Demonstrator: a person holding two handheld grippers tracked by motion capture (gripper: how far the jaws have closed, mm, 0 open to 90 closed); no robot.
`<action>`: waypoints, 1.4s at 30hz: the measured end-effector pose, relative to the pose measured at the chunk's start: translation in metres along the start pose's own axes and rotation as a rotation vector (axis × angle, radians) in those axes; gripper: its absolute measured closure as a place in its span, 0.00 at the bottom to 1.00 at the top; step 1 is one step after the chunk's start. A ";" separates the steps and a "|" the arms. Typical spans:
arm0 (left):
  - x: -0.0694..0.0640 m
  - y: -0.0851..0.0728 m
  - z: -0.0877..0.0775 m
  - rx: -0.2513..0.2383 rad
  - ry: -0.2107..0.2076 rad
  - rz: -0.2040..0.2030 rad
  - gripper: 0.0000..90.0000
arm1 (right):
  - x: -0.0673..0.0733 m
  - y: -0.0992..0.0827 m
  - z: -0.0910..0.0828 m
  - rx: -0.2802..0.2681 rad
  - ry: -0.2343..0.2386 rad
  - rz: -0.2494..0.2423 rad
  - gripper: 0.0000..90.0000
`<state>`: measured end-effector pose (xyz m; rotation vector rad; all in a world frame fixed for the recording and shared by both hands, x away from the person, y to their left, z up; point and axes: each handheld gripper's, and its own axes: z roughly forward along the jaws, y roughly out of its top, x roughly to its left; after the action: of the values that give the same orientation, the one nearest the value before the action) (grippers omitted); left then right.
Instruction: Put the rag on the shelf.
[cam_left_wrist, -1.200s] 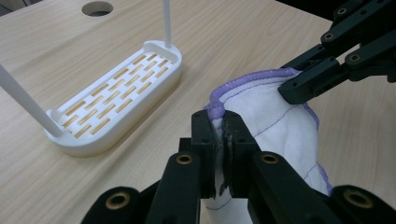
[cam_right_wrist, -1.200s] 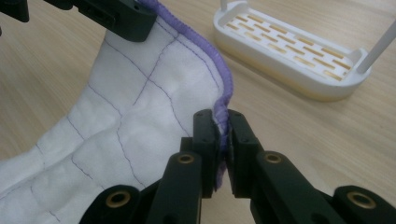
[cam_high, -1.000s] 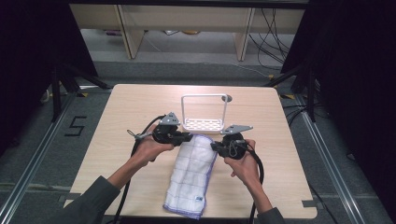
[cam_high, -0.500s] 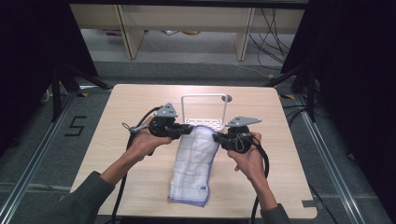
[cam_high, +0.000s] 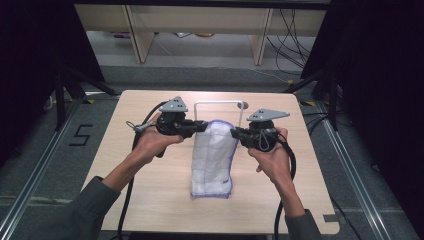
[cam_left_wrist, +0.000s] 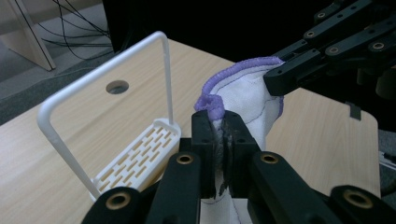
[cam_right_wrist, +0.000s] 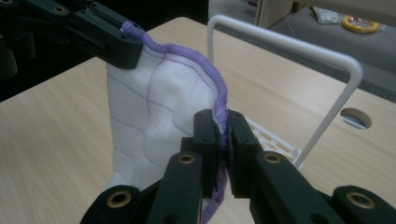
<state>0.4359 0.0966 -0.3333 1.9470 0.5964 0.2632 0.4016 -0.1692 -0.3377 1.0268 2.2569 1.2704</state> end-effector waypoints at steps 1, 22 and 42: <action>0.000 0.000 0.000 0.000 0.000 0.000 0.94 | -0.001 0.003 -0.002 -0.006 -0.005 -0.006 0.94; 0.029 0.059 -0.022 -0.101 0.086 -0.040 0.94 | -0.017 0.078 -0.010 -0.088 -0.044 -0.027 0.94; 0.056 0.094 -0.006 -0.120 0.113 -0.047 0.93 | -0.044 0.109 -0.002 -0.116 -0.086 0.032 0.94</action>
<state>0.5084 0.0984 -0.2515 1.8093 0.6832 0.3728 0.4757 -0.1670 -0.2468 1.0581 2.0856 1.3271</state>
